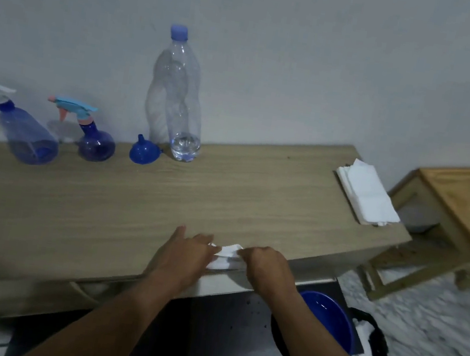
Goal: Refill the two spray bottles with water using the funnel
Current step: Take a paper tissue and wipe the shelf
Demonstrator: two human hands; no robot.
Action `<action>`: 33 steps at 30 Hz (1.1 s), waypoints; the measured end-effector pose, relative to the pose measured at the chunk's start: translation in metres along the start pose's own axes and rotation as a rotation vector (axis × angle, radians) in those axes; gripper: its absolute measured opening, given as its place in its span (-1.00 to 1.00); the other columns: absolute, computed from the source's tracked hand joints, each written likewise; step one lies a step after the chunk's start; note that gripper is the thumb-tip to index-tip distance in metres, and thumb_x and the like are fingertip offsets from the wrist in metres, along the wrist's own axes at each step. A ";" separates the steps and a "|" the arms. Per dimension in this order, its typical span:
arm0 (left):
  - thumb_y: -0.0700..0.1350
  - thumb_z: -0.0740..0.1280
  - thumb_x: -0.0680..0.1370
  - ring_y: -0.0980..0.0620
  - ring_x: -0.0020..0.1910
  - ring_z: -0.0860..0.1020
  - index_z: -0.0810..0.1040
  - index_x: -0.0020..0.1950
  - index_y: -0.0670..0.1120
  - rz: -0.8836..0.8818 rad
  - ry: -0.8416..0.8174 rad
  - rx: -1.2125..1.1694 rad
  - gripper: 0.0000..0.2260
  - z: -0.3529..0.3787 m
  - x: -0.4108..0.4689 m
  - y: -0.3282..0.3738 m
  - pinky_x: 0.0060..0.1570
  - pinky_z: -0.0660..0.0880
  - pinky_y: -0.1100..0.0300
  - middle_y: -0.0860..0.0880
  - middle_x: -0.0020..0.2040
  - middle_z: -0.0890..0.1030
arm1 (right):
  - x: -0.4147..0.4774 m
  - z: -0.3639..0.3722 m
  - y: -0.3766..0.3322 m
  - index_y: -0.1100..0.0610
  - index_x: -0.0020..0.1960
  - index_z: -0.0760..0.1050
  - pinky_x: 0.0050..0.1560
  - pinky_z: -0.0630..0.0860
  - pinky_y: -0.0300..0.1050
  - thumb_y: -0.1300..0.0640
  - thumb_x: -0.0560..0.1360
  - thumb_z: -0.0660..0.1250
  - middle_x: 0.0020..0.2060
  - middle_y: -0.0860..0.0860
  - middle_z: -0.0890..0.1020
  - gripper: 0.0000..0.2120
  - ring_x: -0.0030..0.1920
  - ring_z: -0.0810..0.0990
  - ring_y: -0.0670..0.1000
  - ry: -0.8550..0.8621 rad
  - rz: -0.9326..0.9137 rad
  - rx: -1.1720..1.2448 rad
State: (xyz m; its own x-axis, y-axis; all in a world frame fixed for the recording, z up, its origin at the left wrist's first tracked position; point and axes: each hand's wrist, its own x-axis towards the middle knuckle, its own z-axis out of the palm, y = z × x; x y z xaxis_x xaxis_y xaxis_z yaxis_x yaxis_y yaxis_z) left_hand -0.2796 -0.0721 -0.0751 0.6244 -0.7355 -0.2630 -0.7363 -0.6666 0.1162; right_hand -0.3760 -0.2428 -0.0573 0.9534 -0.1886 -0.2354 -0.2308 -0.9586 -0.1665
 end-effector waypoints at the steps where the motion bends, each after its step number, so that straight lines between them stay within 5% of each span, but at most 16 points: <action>1: 0.05 0.15 0.64 0.02 0.25 0.53 0.56 0.21 0.17 -0.012 -0.014 -0.104 -0.76 -0.005 0.000 -0.004 0.46 0.15 -0.13 0.05 0.29 0.57 | -0.004 -0.004 -0.002 -0.04 0.32 0.55 0.09 0.54 -0.02 0.25 0.54 0.27 0.07 0.05 0.68 -0.59 0.07 0.64 0.11 0.015 0.025 0.021; 4: 0.18 0.24 0.50 0.08 -0.03 0.62 0.60 0.02 0.25 -0.062 0.011 -0.486 -0.81 -0.025 -0.002 -0.011 0.13 0.52 0.07 0.16 -0.04 0.68 | -0.017 -0.018 -0.006 -0.04 0.19 0.61 0.00 0.56 -0.04 0.23 0.52 0.30 0.02 -0.01 0.60 -0.69 -0.02 0.64 0.08 0.087 0.116 0.130; 8: -0.09 0.43 0.51 0.09 -0.06 0.64 0.73 -0.04 0.02 0.030 0.089 -0.712 -0.91 -0.059 -0.001 0.003 -0.08 0.45 0.24 0.07 -0.12 0.72 | -0.043 -0.040 -0.006 -0.05 0.14 0.62 -0.10 0.43 -0.12 0.14 0.55 0.28 -0.03 -0.05 0.58 -0.77 -0.01 0.61 0.06 0.171 0.243 0.198; 15: -0.18 0.46 0.48 0.18 -0.23 0.60 0.73 -0.12 0.06 0.220 0.063 -0.837 -0.87 -0.110 0.006 0.057 -0.25 0.43 0.43 0.07 -0.18 0.72 | -0.108 -0.089 0.013 -0.03 0.10 0.59 -0.10 0.56 -0.07 0.08 0.56 0.32 0.01 -0.01 0.67 -0.86 -0.03 0.61 0.06 0.298 0.503 0.327; 17: -0.20 0.46 0.47 0.16 -0.27 0.60 0.74 -0.14 0.04 0.266 0.026 -0.885 -0.86 -0.119 0.009 0.082 -0.27 0.47 0.37 0.08 -0.22 0.71 | -0.130 -0.098 0.024 -0.03 0.10 0.58 -0.26 0.47 -0.16 0.09 0.57 0.33 0.00 -0.03 0.66 -0.87 -0.10 0.57 0.01 0.340 0.581 0.364; 23: -0.23 0.47 0.45 0.17 -0.20 0.63 0.74 -0.17 0.02 0.399 -0.104 -0.889 -0.85 -0.124 0.025 0.173 -0.15 0.48 0.29 0.09 -0.20 0.72 | -0.193 -0.105 0.077 0.04 -0.01 0.63 -0.31 0.51 -0.15 0.20 0.54 0.33 -0.17 -0.01 0.64 -0.87 -0.23 0.60 -0.02 0.464 0.785 0.490; 28: -0.24 0.46 0.47 0.14 -0.14 0.62 0.73 -0.14 0.04 0.495 -0.165 -0.793 -0.83 -0.102 0.057 0.262 -0.25 0.42 0.45 0.06 -0.13 0.72 | -0.229 -0.085 0.148 0.07 -0.01 0.65 -0.17 0.56 -0.14 0.22 0.53 0.32 -0.10 0.01 0.67 -0.85 -0.09 0.62 0.02 0.517 0.921 0.542; 33: -0.24 0.46 0.48 0.11 -0.02 0.62 0.71 -0.13 0.04 0.506 -0.245 -0.712 -0.83 -0.054 0.117 0.349 -0.13 0.47 0.31 0.03 -0.05 0.70 | -0.234 -0.044 0.244 0.05 -0.05 0.63 -0.10 0.59 -0.05 0.20 0.49 0.33 -0.13 0.00 0.68 -0.87 -0.09 0.63 0.05 0.516 1.038 0.561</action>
State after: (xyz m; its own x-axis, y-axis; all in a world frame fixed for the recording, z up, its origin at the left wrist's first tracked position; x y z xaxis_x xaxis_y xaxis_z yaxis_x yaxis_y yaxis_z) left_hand -0.4491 -0.3970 -0.0136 0.1367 -0.9689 -0.2064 -0.5218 -0.2476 0.8164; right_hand -0.6469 -0.4417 -0.0001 0.2142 -0.9692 -0.1217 -0.8356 -0.1173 -0.5366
